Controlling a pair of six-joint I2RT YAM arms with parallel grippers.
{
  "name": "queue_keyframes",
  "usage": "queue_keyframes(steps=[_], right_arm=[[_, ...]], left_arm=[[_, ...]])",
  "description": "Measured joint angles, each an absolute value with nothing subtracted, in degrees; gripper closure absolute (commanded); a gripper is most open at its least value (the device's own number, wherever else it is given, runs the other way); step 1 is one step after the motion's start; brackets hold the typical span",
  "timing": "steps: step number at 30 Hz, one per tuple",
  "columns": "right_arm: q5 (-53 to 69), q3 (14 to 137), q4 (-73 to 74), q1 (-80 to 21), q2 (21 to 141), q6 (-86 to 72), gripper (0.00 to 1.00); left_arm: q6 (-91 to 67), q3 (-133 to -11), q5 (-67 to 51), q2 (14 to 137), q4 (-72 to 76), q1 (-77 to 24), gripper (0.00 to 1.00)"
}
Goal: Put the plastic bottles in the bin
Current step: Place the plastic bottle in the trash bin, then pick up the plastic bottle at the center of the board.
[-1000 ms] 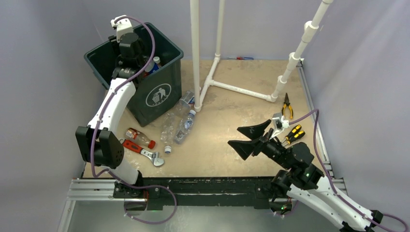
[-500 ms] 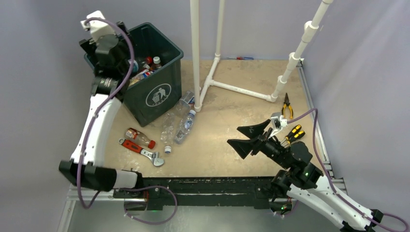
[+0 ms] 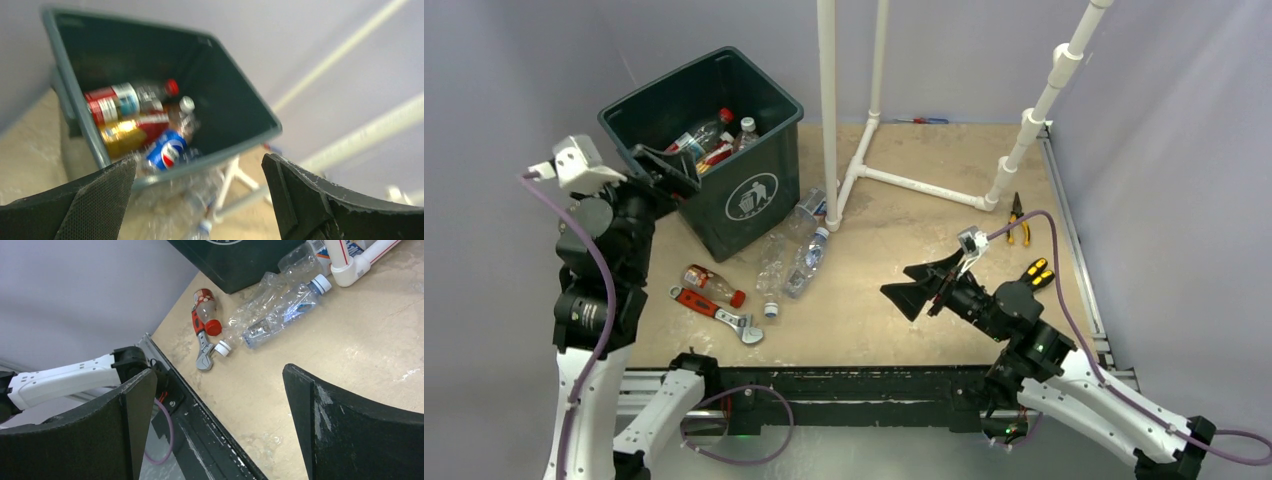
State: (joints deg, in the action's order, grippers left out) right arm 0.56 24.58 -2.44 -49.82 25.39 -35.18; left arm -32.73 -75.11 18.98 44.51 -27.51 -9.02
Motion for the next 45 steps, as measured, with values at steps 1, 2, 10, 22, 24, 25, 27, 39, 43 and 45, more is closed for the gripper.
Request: queue_keyframes(steps=[1,2,10,22,24,25,27,39,43,45], right_arm=[[0.6,24.4,-2.6,-49.8,25.5,-35.4,0.01],[0.6,23.9,-2.8,-49.8,25.5,-35.6,0.01],[-0.4,21.3,-7.8,-49.8,31.4,-37.5,0.04],[-1.9,22.7,-27.6,-49.8,75.2,-49.3,0.15],[-2.0,24.4,-30.9,-49.9,80.0,-51.2,0.17],[-2.0,25.5,-32.7,-49.9,82.4,-52.2,0.19],[-2.0,27.5,-36.5,-49.9,86.8,-54.5,0.22],[-2.5,37.8,-48.4,-50.7,107.4,-66.2,0.36],[-2.5,41.1,-49.8,-51.1,111.0,-67.6,0.41],[-2.5,42.3,-50.6,-51.1,112.5,-68.2,0.43]], left_arm=[[-33.5,-73.7,17.0,43.2,-28.5,-9.0,0.01],[-33.8,-72.5,14.3,42.1,-30.1,-9.0,0.01],[-31.6,-72.1,1.5,42.0,-40.2,-9.0,0.01],[-26.7,-63.3,-1.0,36.2,-37.7,-9.0,0.04],[-26.1,-61.8,-1.9,36.2,-36.0,-9.0,0.04],[-25.8,-61.2,-2.2,36.2,-35.3,-9.0,0.04],[-25.3,-60.2,-2.6,35.9,-34.4,-9.0,0.05],[-24.9,-59.3,0.1,33.6,-34.4,-10.9,0.07],[-24.9,-59.0,0.5,33.1,-35.1,-11.0,0.07],[-24.9,-58.7,0.7,32.9,-35.3,-11.1,0.07]])
